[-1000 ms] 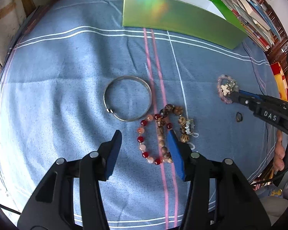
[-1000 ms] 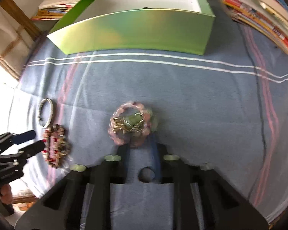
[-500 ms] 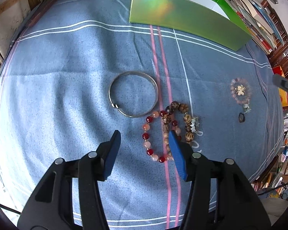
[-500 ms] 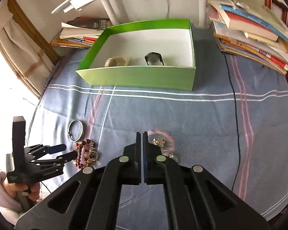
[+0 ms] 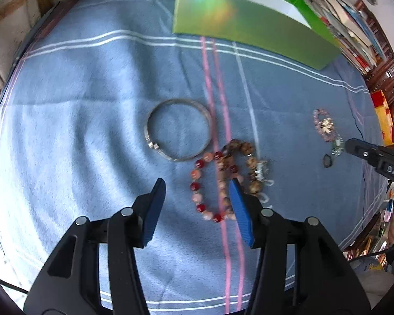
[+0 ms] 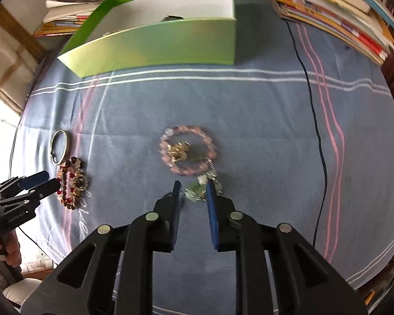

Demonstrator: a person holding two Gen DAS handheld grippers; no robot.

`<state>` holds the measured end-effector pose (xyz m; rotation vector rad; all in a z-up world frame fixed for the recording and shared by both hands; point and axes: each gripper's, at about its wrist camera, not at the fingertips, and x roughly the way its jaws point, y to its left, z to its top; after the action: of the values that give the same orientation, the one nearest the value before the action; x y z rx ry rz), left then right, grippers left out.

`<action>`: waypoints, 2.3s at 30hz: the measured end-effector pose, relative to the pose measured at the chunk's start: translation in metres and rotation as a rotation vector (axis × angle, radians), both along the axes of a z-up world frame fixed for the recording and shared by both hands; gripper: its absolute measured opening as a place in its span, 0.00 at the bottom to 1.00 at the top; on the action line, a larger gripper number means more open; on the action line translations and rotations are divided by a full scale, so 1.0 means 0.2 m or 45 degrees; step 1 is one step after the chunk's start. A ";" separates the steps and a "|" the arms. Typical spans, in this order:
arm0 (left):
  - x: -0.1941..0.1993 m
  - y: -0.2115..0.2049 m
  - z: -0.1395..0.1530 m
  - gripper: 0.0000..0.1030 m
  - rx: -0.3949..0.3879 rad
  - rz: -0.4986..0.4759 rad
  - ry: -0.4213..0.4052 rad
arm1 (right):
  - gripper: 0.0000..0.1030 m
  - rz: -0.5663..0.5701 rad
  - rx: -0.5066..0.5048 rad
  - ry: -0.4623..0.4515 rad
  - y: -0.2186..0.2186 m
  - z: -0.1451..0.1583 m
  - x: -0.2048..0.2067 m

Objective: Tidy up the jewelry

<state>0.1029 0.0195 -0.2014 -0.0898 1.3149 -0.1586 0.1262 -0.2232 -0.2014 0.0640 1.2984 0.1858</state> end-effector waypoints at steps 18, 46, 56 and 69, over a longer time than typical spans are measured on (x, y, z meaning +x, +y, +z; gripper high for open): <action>0.04 -0.15 -0.04 0.42 0.090 -0.120 0.025 | 0.21 0.037 -0.085 -0.024 0.05 -0.10 0.19; 0.00 -0.18 0.47 0.08 -0.046 -0.158 -0.281 | 0.08 0.132 0.134 -0.339 0.08 0.47 0.02; -0.01 -0.14 0.47 0.08 -0.078 -0.154 -0.264 | 0.08 0.126 0.122 -0.275 0.08 0.39 0.01; 0.12 -0.09 0.60 0.08 -0.072 -0.131 -0.337 | 0.08 0.123 0.114 -0.365 0.09 0.52 0.08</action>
<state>0.1272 0.0018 -0.0809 -0.0471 1.0512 -0.2862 0.1424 -0.2050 -0.0967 0.0487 1.0073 0.3243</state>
